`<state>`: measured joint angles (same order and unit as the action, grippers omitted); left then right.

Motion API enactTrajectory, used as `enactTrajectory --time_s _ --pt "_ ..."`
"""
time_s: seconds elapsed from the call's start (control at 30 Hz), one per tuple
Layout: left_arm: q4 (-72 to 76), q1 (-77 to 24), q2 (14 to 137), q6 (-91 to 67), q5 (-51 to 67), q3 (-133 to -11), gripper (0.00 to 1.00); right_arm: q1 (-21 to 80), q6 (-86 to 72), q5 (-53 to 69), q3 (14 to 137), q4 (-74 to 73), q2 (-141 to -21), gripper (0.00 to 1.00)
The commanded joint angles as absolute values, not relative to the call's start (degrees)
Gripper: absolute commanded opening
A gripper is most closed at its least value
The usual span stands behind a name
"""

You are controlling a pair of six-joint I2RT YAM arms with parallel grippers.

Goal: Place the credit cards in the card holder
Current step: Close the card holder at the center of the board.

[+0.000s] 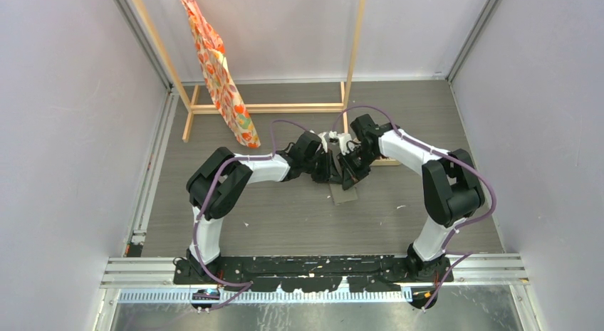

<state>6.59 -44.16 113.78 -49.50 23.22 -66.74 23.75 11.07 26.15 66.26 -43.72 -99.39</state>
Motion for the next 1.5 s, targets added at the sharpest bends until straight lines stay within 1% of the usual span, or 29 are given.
enactTrajectory --time_s 0.0,0.1,0.2,0.37,0.47,0.5,0.53,0.63,0.73,0.8,0.83,0.9,0.97,1.13,1.33,1.47 --pt "7.64 -44.21 113.31 -49.65 23.80 -66.39 0.12 23.31 19.13 37.07 70.66 -51.00 -95.22 0.07" --pt "9.68 -44.21 110.91 -49.80 24.85 -65.33 0.14 21.41 22.34 38.28 69.65 -52.36 -90.29 0.15" --pt "11.56 -44.21 107.29 -49.71 25.42 -64.56 0.19 18.95 23.79 36.97 67.77 -52.11 -86.85 0.20" --pt "8.65 -44.21 97.17 -43.98 20.24 -62.63 0.43 17.07 26.99 37.43 64.70 -52.76 -84.55 0.22" --pt "6.25 -43.93 94.19 -39.33 14.79 -61.28 0.63 17.79 28.26 35.78 61.78 -50.33 -83.85 0.21" --pt "5.09 -43.57 94.61 -38.58 14.08 -61.42 0.68 18.35 29.17 34.66 60.65 -49.26 -83.57 0.21" --pt "3.32 -42.99 95.90 -38.40 14.26 -62.43 0.69 18.85 30.94 34.14 59.55 -48.67 -83.26 0.20" --pt "-2.14 -41.36 101.50 -38.89 17.09 -67.34 0.67 20.19 36.92 34.47 57.34 -48.17 -82.81 0.18" --pt "-5.84 -41.24 107.13 -38.97 17.42 -72.81 0.61 22.18 41.78 33.95 55.49 -48.45 -82.16 0.17" --pt "-8.41 -40.99 111.18 -39.05 18.24 -76.35 0.55 24.71 47.80 33.21 53.14 -48.96 -81.05 0.17" --pt "-9.39 -40.61 113.47 -39.48 19.01 -77.85 0.49 25.78 50.63 33.19 52.08 -49.24 -80.43 0.17" --pt "-10.46 -39.99 115.64 -40.60 20.37 -79.99 0.42 27.36 54.41 32.90 50.54 -49.21 -79.96 0.17" --pt "-11.24 -39.67 117.17 -41.62 20.34 -81.06 0.38 28.71 55.35 31.12 49.90 -48.14 -80.63 0.16" --pt "-15.28 -39.57 118.32 -43.49 19.01 -82.21 0.31 32.04 52.69 23.68 49.14 -42.79 -83.29 0.09" --pt "-15.39 -39.80 117.10 -45.85 21.27 -78.50 0.27 32.76 43.93 13.55 49.35 -35.20 -84.80 0.08" --pt "-13.52 -40.93 114.02 -46.79 22.09 -73.53 0.27 30.44 40.27 10.99 50.34 -33.82 -83.82 0.07"
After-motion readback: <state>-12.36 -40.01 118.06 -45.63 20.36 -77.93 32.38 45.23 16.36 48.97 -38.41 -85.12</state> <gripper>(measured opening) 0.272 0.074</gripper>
